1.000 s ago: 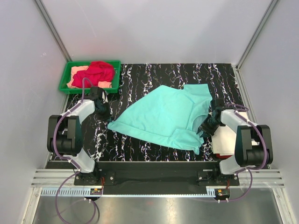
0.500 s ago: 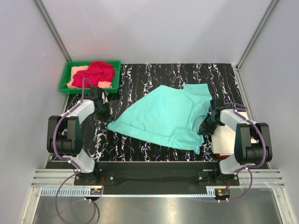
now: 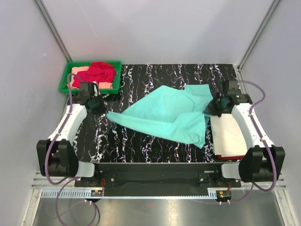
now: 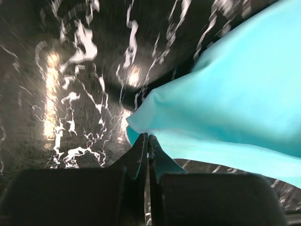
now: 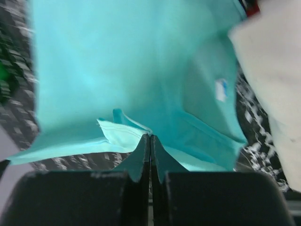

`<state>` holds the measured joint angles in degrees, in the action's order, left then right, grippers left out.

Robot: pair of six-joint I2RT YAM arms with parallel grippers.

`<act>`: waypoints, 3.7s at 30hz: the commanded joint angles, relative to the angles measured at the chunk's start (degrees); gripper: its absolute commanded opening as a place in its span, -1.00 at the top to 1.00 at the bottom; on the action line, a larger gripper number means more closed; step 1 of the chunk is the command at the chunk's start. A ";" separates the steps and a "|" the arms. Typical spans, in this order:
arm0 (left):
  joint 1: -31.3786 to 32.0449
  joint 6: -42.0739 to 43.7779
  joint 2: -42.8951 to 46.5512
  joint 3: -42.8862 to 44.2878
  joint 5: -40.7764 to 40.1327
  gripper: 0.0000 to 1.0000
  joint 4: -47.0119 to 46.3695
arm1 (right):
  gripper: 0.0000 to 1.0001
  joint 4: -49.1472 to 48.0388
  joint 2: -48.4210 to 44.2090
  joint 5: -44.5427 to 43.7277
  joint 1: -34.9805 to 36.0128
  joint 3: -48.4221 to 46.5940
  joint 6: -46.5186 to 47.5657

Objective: Fold and stack the t-shirts
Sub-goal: Flatten the tshirt out, then fold the tshirt

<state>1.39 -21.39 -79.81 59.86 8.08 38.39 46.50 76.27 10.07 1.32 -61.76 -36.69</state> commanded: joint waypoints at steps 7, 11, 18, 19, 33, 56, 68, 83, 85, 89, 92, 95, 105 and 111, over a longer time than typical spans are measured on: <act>-1.12 -4.98 3.54 19.14 0.01 1.00 -7.27 | 1.00 -1.33 16.05 -2.95 -0.97 -46.30 1.35; -1.39 -3.58 -2.43 30.39 7.80 1.00 -20.66 | 1.00 1.75 30.40 -1.89 -3.08 -76.96 3.20; -2.88 -5.15 -14.03 57.06 14.51 1.00 -37.60 | 1.00 -25.95 28.88 -0.39 -4.48 -86.39 -0.22; -3.14 -5.59 -15.19 59.56 15.29 1.00 -38.21 | 1.00 -28.81 27.37 -0.83 -4.75 -84.25 -0.05; -5.96 -9.48 -4.85 29.40 31.38 1.00 -47.27 | 1.00 -20.23 4.20 0.40 -5.10 -49.47 0.57; -5.96 -17.18 26.12 -17.31 -16.07 1.00 4.59 | 1.00 25.13 -33.39 14.18 0.26 16.30 3.36; -6.22 -13.59 21.37 -20.39 -6.95 1.00 -0.86 | 1.00 22.41 -32.77 15.95 0.26 20.27 2.59; -5.34 -10.17 11.08 -16.44 0.97 1.00 -6.13 | 1.00 14.85 -26.61 10.60 0.26 15.53 1.26; -5.34 -10.43 11.08 -15.91 1.59 1.00 -6.92 | 1.00 14.59 -25.65 9.36 0.35 14.65 1.35; -5.34 -10.69 9.50 -14.51 0.10 1.00 -6.57 | 1.00 12.04 -23.54 9.09 0.35 13.77 1.70; -5.34 -10.96 7.74 -13.36 -0.69 1.00 -6.75 | 1.00 10.28 -21.61 8.83 0.35 13.77 1.79; -5.34 -10.87 4.68 -11.79 -1.22 1.00 -6.93 | 1.00 8.87 -19.50 7.96 0.26 13.24 2.32; -5.34 -12.10 0.63 -10.55 -1.49 1.00 -8.16 | 1.00 5.62 -13.00 6.11 0.35 9.99 4.08; -5.34 -12.01 -2.18 -10.28 -1.92 1.00 -9.39 | 1.00 3.34 -9.39 6.02 0.35 8.94 5.66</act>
<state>-4.08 -33.08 -81.25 47.29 7.05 31.90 52.45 65.95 17.28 1.45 -50.19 -32.99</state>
